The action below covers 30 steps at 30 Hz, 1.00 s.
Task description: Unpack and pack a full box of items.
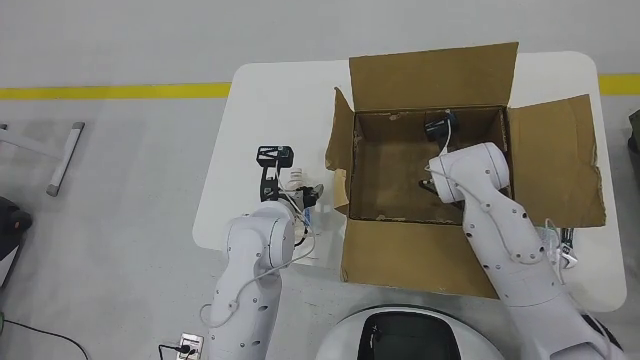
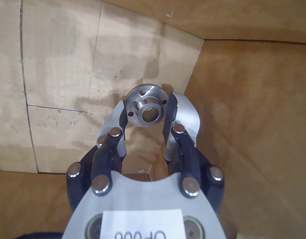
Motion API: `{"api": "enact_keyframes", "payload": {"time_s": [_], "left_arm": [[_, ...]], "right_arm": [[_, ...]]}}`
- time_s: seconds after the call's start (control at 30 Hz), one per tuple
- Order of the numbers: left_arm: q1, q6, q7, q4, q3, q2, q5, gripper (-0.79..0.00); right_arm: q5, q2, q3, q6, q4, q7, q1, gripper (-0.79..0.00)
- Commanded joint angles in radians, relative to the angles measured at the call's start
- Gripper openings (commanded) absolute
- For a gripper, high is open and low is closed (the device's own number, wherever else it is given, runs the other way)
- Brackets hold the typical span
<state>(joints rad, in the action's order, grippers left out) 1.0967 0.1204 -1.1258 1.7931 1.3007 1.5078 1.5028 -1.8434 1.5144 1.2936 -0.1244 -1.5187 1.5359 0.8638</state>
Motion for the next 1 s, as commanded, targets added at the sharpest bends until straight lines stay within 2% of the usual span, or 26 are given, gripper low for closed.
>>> {"api": "enact_keyframes", "payload": {"time_s": [0.0, 0.07, 0.1, 0.13, 0.27, 0.43, 0.6, 0.7, 0.8, 0.97], "left_arm": [[0.000, 0.000, 0.000, 0.000, 0.000, 0.000, 0.000, 0.000], [0.000, 0.000, 0.000, 0.000, 0.000, 0.000, 0.000, 0.000], [0.000, 0.000, 0.000, 0.000, 0.000, 0.000, 0.000, 0.000], [0.000, 0.000, 0.000, 0.000, 0.000, 0.000, 0.000, 0.000], [0.000, 0.000, 0.000, 0.000, 0.000, 0.000, 0.000, 0.000], [0.000, 0.000, 0.000, 0.000, 0.000, 0.000, 0.000, 0.000], [0.000, 0.000, 0.000, 0.000, 0.000, 0.000, 0.000, 0.000], [0.000, 0.000, 0.000, 0.000, 0.000, 0.000, 0.000, 0.000], [0.000, 0.000, 0.000, 0.000, 0.000, 0.000, 0.000, 0.000], [0.000, 0.000, 0.000, 0.000, 0.000, 0.000, 0.000, 0.000]], "right_arm": [[-0.008, 0.007, 0.007, 0.004, 0.003, 0.000, 0.001, -0.480], [-0.017, 0.015, 0.014, 0.009, 0.005, 0.000, 0.002, -0.539], [-0.022, 0.019, 0.018, 0.012, 0.006, 0.000, 0.003, -0.597], [-0.025, 0.023, 0.022, 0.016, 0.008, 0.000, 0.003, -0.619], [-0.036, 0.038, 0.039, 0.027, 0.013, 0.000, 0.003, -0.785], [-0.041, 0.056, 0.060, 0.040, 0.010, 0.000, 0.005, -0.785], [0.009, 0.074, 0.077, 0.059, -0.090, 0.000, 0.024, -0.785], [0.067, 0.083, 0.095, 0.067, -0.223, 0.000, 0.054, -0.785], [0.136, 0.087, 0.128, 0.076, -0.412, 0.000, 0.091, -0.785], [0.293, 0.084, 0.253, 0.073, -0.724, 0.000, 0.166, -0.785]]}}
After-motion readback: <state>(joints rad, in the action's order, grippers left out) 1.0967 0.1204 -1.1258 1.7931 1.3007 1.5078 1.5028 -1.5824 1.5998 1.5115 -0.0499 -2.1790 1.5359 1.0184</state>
